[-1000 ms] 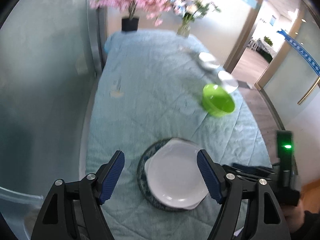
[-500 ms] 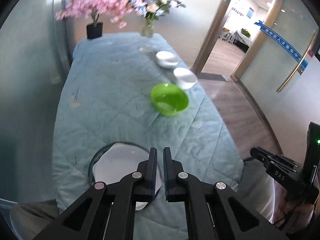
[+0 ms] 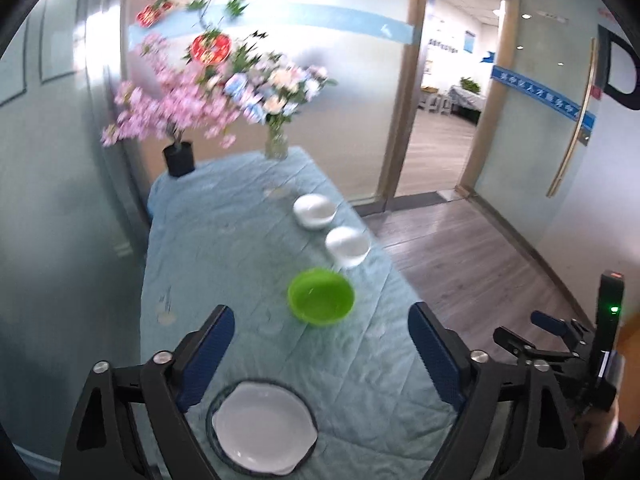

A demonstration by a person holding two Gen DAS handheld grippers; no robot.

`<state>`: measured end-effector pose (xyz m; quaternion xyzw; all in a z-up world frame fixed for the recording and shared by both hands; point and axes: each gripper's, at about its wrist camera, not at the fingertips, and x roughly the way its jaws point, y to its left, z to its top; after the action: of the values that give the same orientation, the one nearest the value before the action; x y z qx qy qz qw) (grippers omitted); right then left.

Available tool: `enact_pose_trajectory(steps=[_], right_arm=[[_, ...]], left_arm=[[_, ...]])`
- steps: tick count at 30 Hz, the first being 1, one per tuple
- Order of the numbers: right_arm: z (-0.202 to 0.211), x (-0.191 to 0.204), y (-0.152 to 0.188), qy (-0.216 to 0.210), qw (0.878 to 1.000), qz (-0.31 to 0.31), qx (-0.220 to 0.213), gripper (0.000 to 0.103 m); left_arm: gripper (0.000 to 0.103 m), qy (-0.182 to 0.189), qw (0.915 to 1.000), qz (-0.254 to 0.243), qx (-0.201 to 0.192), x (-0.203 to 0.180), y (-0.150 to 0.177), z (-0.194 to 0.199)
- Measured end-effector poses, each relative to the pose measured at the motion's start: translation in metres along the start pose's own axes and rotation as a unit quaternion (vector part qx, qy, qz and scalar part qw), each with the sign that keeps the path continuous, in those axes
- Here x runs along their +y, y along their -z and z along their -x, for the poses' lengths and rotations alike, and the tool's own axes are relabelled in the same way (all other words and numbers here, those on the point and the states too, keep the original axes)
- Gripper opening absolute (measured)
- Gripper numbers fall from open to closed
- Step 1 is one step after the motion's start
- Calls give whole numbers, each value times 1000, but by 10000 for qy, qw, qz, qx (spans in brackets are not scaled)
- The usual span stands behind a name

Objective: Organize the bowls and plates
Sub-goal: 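Move the left tool toward the green bowl, then grasp the green bowl rim with the left gripper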

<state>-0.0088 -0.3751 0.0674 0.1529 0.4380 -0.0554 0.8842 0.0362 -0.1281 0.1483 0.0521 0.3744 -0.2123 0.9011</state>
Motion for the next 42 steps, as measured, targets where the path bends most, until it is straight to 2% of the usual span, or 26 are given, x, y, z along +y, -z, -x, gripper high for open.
enact_pose_trajectory(steps=[1,2,3,4,5,6,7,8,9,10,11,12,13,14,15,16,21,25,28,31,38,40,42], right_arm=[[2,-5,-7,-71,9999,-47,-77,96],[3,-10,-12,-146,9997,-127,-131,96],[1,-15,-17,-142,9996,-191,-147,96],[-2,-18,-19,-132,9996,-219,-138,95],[-6,-21,-21,-140,9995,-262,-102,87],[-11,-23,-22,-142,9995,-265,-46,76],[-18,-23,-24,-47,9997,-216,86,41],[-27,-22,-25,231,9994,-118,244,14],[-33,-22,-26,303,9990,-95,302,11],[-38,-22,-28,160,9992,-146,326,11],[-41,-23,-31,-23,9992,-207,344,11],[-45,-22,-34,-192,9989,-253,342,11],[-48,-21,-35,-304,9987,-265,318,23],[-53,-16,-39,-397,9985,-238,285,64],[-58,-12,-40,-450,9984,-213,253,89],[-62,-6,-42,-548,9982,-190,167,102],[-92,17,-51,-802,9958,-31,430,102],[-126,27,-55,-1047,9917,-55,750,102],[-157,40,-55,-1157,9873,66,1086,102],[-196,57,-53,-1217,9818,305,1426,102],[-268,69,-43,-1400,9684,-81,2063,99],[-279,72,-39,-1406,9665,-73,2145,98],[-288,73,-33,-1286,9658,-96,2250,90]], left_arm=[[67,100,9999,-26,-9,-2,-12,4],[60,176,9998,-25,23,-3,-19,3],[47,295,9995,-7,90,-3,-28,2],[39,413,9990,37,153,-3,-38,-1],[38,463,9987,74,179,-2,-44,-4],[38,467,9987,102,147,-1,-50,-8],[39,475,9988,85,88,-1,-54,-11],[42,465,9989,39,2,-1,-59,-15],[60,424,9991,17,-25,-1,-62,-18],[91,327,9994,19,-57,1,-65,-24],[101,213,9997,67,-119,4,-69,-30],[102,198,9996,101,-164,6,-71,-35],[102,217,9996,116,-107,10,-74,-45],[102,233,9996,124,24,15,-77,-56],[102,205,9996,154,136,20,-80,-67],[102,185,9995,202,175,27,-82,-76],[102,321,9971,220,656,52,-84,-135],[102,284,9946,115,991,58,-77,-184],[102,435,9905,171,1291,66,-72,-230],[99,630,9841,232,1646,73,-65,-278],[90,727,9670,254,2430,82,-35,-379],[82,765,9618,311,2610,85,-26,-401],[75,824,9560,311,2798,85,-17,-421]])
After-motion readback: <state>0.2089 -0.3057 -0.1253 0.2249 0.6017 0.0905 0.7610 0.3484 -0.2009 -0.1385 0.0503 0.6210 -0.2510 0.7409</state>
